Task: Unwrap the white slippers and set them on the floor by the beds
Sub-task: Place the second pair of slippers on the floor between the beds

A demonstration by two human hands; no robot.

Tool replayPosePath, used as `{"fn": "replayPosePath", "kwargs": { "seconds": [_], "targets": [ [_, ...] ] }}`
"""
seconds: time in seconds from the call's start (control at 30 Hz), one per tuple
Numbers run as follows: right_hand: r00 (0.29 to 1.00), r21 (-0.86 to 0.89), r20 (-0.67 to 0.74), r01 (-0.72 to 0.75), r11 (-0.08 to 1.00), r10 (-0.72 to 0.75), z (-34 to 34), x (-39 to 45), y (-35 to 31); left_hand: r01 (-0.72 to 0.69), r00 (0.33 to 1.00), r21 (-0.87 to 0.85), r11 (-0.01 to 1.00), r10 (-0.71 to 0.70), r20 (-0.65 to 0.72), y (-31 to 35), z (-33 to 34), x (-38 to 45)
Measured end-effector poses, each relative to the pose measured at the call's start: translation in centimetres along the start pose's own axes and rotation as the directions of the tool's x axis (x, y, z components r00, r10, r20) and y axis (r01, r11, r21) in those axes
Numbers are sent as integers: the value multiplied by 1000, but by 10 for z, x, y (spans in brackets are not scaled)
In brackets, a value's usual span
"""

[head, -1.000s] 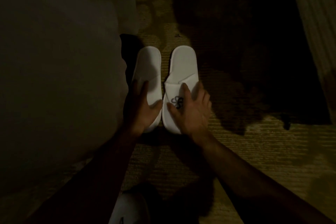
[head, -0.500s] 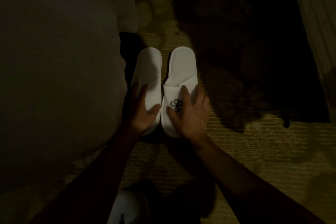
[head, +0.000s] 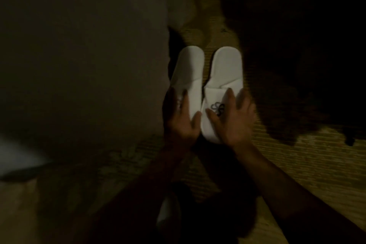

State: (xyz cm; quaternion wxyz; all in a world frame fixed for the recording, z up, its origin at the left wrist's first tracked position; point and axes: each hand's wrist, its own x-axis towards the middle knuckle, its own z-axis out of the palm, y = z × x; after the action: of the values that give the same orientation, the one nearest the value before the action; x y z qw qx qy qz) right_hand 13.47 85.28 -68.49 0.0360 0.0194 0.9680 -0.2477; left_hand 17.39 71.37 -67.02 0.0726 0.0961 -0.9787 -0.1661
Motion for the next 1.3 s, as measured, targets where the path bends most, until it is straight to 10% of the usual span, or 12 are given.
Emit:
{"fn": "replayPosePath", "kwargs": {
  "seconds": [0.23,0.77,1.3],
  "targets": [
    [1000,72,6,30,997,-30,-8,-1,1,-45,993,14,999,47,-112,7,10,-23],
    [926,-17,200,329,944,-319,-20,-27,35,93,975,187,978,-128,182,11,16,-13],
    [928,-148,303,271,951,-217,-19,-25,28,157,974,120,980,-174,143,18,3,-13]
  ]
}}
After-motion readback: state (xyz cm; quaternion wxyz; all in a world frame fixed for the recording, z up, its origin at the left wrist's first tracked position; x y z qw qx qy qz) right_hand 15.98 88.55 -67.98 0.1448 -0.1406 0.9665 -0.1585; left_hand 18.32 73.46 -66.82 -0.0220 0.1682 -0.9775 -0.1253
